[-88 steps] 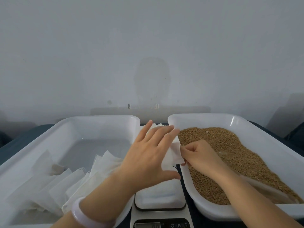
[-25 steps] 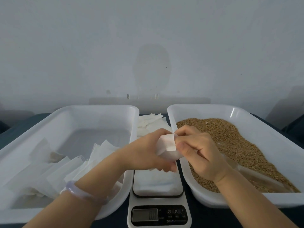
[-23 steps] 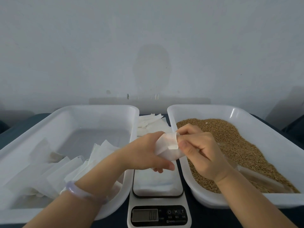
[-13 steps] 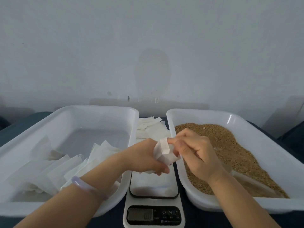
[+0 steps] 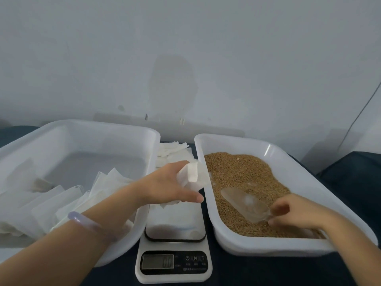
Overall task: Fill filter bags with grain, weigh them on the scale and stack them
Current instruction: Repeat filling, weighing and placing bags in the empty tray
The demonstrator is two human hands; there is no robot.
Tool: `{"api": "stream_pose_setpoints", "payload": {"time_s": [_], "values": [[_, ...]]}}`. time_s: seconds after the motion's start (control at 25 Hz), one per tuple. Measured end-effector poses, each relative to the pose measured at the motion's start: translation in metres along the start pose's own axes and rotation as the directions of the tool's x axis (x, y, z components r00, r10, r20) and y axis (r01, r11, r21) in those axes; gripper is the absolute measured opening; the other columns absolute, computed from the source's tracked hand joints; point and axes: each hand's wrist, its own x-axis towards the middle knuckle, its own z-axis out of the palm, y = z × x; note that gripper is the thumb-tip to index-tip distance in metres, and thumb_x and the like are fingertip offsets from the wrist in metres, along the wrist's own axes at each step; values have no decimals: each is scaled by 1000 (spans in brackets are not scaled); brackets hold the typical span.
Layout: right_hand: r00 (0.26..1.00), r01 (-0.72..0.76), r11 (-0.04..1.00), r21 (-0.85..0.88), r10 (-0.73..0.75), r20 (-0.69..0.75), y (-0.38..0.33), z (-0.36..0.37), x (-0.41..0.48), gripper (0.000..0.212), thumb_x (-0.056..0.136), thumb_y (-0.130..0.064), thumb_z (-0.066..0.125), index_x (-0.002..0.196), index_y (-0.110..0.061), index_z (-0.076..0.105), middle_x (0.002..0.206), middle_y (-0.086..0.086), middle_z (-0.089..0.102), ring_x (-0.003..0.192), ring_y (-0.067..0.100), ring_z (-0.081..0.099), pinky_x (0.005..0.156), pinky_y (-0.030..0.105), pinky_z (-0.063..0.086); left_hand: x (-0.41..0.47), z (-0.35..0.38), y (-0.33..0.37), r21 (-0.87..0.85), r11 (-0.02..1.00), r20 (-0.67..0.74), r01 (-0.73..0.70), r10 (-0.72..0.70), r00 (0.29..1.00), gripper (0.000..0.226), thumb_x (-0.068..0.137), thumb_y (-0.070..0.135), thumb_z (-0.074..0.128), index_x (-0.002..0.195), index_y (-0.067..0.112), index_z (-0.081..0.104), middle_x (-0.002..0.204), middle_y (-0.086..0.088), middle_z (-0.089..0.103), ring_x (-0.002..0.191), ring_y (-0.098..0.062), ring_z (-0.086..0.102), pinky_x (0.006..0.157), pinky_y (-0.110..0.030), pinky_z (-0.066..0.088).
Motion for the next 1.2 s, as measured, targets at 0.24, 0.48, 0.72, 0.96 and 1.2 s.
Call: {"api": "stream_pose_setpoints", "payload": {"time_s": [0.24, 0.48, 0.72, 0.96, 1.2], "values": [[973, 94, 996, -1, -92, -211, -16, -5, 10, 25, 79, -30, 72, 96, -29, 54, 97, -17, 60, 86, -3, 56, 65, 14, 42, -2, -1, 0, -133, 989, -57, -61, 54, 997, 36, 79, 19, 76, 109, 18, 57, 76, 6, 66, 71, -9, 63, 66, -22, 52], [937, 267, 961, -70, -276, -214, -24, 3, 12, 27, 81, -28, 71, 100, -39, 55, 98, -27, 54, 94, -3, 58, 83, 20, 48, -5, 1, 1, -93, 995, -80, -45, 38, 996, 27, 83, 18, 71, 103, 25, 55, 77, -3, 68, 72, -7, 64, 68, -15, 50], [925, 302, 935, -184, -334, -180, -15, 1, -3, 21, 75, -38, 74, 93, -37, 63, 81, -23, 61, 76, -9, 58, 64, 12, 42, -2, 3, 1, -67, 998, -103, -18, 11, 995, 24, 81, 18, 71, 97, 28, 55, 73, -4, 68, 65, -5, 63, 61, -14, 49], [928, 344, 936, -77, -351, -124, -6, -3, -17, 17, 69, -37, 75, 85, -39, 68, 86, -27, 65, 82, -11, 60, 78, 23, 53, -3, 5, 1, -32, 999, -112, -17, 13, 994, 42, 82, 23, 71, 77, 59, 50, 79, 1, 70, 67, -3, 64, 58, -6, 46], [915, 401, 914, -63, -403, -23, 3, -7, -22, 17, 71, -52, 73, 85, -54, 64, 96, -26, 58, 94, -7, 54, 88, 25, 47, -3, 5, 2, -15, 999, -108, -40, 38, 993, 43, 81, 25, 71, 76, 62, 49, 78, 1, 70, 69, -4, 64, 61, -6, 47]]}}
